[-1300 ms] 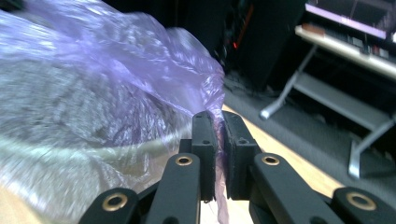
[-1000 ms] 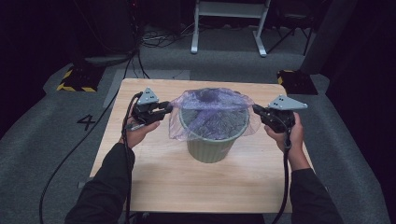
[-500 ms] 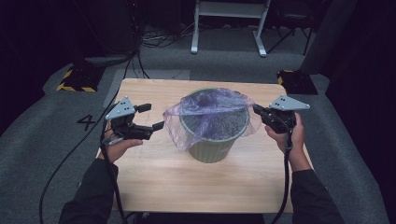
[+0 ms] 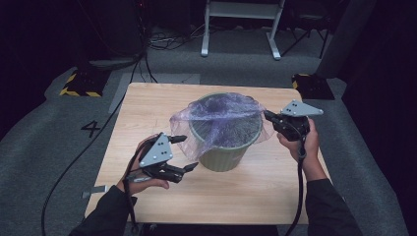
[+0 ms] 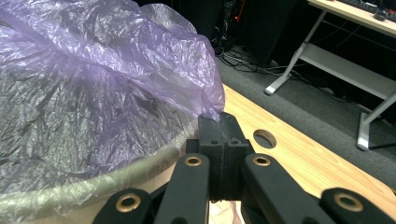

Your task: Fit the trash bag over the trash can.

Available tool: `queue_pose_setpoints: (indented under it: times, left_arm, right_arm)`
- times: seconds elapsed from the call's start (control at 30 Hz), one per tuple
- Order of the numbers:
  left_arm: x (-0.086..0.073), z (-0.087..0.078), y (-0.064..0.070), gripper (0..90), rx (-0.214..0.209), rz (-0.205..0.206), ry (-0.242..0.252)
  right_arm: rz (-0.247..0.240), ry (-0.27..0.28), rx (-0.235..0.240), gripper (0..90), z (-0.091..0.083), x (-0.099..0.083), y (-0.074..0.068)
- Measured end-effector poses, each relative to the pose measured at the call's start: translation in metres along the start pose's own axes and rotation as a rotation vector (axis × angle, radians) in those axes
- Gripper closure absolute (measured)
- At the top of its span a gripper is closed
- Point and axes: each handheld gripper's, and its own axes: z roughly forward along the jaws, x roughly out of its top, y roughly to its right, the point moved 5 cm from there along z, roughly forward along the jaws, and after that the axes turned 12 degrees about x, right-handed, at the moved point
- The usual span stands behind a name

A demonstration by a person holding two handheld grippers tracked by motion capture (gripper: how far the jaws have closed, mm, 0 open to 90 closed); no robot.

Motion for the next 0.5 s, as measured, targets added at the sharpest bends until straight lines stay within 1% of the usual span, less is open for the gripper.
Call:
queue_pose_setpoints:
  times: [0.03, 0.07, 0.1, 0.17, 0.23, 0.27, 0.33, 0.37, 0.43, 0.47, 0.5]
  left_arm:
    - [0.002, 0.004, 0.001, 18.4, -0.003, -0.001, -0.002]
    - [0.004, 0.008, 0.002, 19.1, 0.007, 0.000, 0.000]
    - [0.005, 0.012, 0.002, 22.1, 0.023, 0.011, 0.000]
    - [0.006, 0.016, 0.002, 36.2, 0.025, 0.025, -0.001]
    - [0.005, 0.021, 0.001, 47.8, 0.051, 0.045, -0.030]
    - [0.004, 0.023, 0.001, 55.4, 0.050, 0.046, -0.034]
    - [0.003, 0.025, -0.001, 69.5, 0.030, 0.042, -0.022]
    - [0.002, 0.025, -0.002, 77.6, 0.032, 0.042, -0.018]
    - [0.001, 0.025, -0.003, 89.5, 0.023, 0.040, -0.009]
    - [0.000, 0.025, -0.003, 89.8, 0.020, 0.041, -0.011]
    - [-0.001, 0.024, -0.002, 89.9, 0.006, 0.050, -0.009]
  right_arm:
    - [-0.001, -0.001, 0.001, 90.0, 0.000, 0.000, 0.000]
    - [-0.001, -0.001, 0.001, 90.0, 0.000, 0.000, 0.000]
    - [-0.001, -0.002, 0.003, 90.0, -0.001, 0.000, 0.000]
    - [-0.003, -0.003, 0.005, 90.0, -0.001, 0.000, 0.000]
    - [-0.001, -0.004, 0.005, 90.0, -0.003, 0.000, 0.000]
    - [0.000, -0.004, 0.005, 90.0, -0.003, 0.000, 0.000]
    - [-0.001, -0.007, 0.005, 90.0, -0.004, 0.000, 0.001]
    - [0.002, -0.008, 0.003, 90.0, -0.005, -0.001, 0.001]
    - [0.002, -0.007, 0.004, 90.0, -0.006, -0.001, 0.002]
    - [0.010, -0.007, 0.001, 90.0, -0.007, -0.002, 0.003]
    - [0.013, -0.007, -0.001, 90.0, -0.007, -0.002, 0.003]
